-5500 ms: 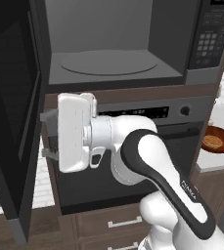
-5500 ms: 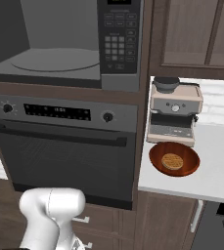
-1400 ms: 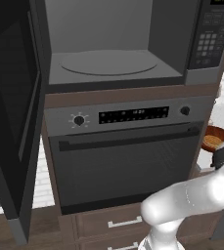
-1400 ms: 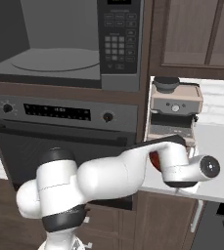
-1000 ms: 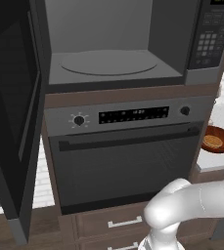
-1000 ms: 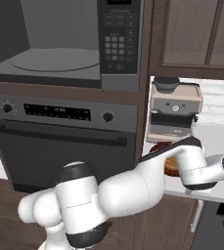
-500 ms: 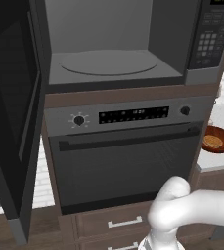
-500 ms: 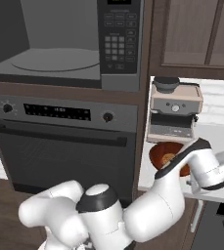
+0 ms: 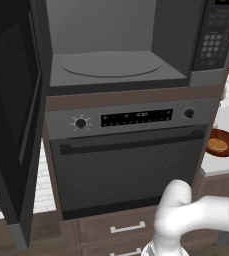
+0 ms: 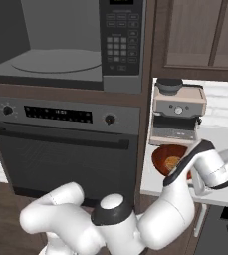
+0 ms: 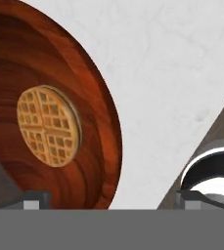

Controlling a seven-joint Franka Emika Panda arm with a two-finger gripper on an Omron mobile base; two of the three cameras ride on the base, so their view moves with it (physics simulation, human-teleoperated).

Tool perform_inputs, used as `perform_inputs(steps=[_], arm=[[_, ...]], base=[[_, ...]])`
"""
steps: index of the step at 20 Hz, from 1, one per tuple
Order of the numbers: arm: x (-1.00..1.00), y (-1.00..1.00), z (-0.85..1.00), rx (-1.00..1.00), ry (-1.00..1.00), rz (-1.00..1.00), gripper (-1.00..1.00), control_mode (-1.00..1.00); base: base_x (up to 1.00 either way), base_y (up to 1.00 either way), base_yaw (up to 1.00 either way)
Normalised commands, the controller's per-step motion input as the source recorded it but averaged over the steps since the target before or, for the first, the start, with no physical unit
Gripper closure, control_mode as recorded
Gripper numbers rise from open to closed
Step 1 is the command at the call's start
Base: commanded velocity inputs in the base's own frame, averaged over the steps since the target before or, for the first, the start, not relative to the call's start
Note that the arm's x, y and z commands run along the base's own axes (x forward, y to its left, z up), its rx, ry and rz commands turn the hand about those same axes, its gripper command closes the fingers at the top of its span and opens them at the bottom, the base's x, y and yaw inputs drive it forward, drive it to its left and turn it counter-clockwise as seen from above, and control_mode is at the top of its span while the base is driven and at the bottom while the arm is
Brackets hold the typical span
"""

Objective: Open the microwave, place the bowl with waffle inside the microwave, then close the microwave door and turn it on.

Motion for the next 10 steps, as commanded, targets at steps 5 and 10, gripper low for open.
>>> perform_inputs(steps=[5, 10], arm=[[0.43, 0.0, -0.03, 0.0, 0.03, 0.0, -1.0, -1.0], [0.35, 0.0, -0.25, -0.02, 0.02, 0.0, -1.0, -1.0]], base=[[0.0, 0.0, 0.0], [0.0, 0.0, 0.0]])
